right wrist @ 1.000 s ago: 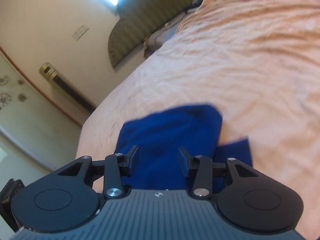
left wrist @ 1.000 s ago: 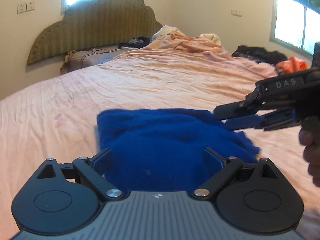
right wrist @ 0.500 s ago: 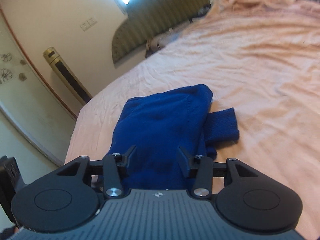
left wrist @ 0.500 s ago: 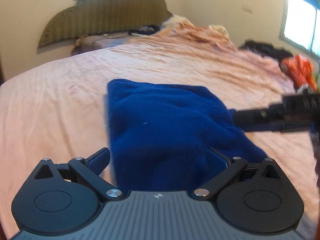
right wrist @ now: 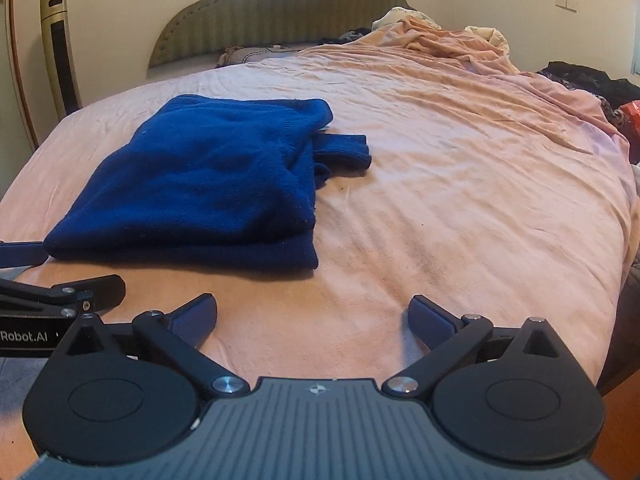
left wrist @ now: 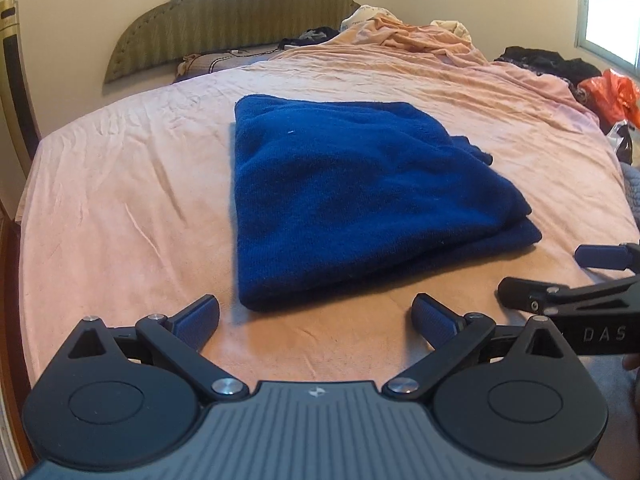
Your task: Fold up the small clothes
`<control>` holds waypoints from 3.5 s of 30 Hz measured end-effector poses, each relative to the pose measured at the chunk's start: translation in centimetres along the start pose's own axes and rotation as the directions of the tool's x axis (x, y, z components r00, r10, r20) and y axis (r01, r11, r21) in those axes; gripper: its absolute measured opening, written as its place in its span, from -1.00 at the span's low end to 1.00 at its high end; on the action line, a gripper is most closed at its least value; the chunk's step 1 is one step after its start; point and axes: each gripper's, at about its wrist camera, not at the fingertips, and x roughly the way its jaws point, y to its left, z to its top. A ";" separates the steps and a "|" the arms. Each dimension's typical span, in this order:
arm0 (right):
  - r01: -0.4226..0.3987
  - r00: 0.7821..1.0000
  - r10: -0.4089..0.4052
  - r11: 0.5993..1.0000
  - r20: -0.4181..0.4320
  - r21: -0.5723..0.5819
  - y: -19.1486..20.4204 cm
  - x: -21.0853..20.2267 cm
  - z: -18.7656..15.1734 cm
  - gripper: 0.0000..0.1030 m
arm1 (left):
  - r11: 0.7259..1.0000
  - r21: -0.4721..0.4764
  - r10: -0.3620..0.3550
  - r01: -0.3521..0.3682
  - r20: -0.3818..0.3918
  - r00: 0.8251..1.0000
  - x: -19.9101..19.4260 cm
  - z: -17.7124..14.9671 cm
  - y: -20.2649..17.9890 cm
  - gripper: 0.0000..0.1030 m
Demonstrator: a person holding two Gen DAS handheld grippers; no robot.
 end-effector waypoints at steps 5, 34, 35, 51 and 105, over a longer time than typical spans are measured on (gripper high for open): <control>0.010 1.000 -0.010 1.000 0.002 0.003 0.4 -0.2 -0.3 0.99 | 1.000 -0.012 0.007 -0.007 0.005 1.000 -0.2 -0.3 0.3 1.00; 0.074 0.997 -0.076 0.994 0.019 0.078 1.3 1.1 0.0 1.00 | 0.993 -0.085 0.088 -0.088 0.006 0.996 0.3 -0.3 0.4 1.00; 0.074 0.997 -0.076 0.994 0.018 0.078 1.3 1.1 0.0 1.00 | 0.992 -0.081 0.093 -0.092 0.005 0.996 0.3 -0.3 0.3 1.00; 0.091 0.995 -0.094 0.992 0.027 0.084 1.7 1.2 -0.1 1.00 | 0.992 -0.082 0.096 -0.095 0.006 0.995 0.3 -0.3 0.3 1.00; 0.090 0.995 -0.093 0.992 0.029 0.090 1.9 1.5 0.2 1.00 | 0.992 -0.088 0.093 -0.091 0.010 0.996 0.3 -0.3 0.4 1.00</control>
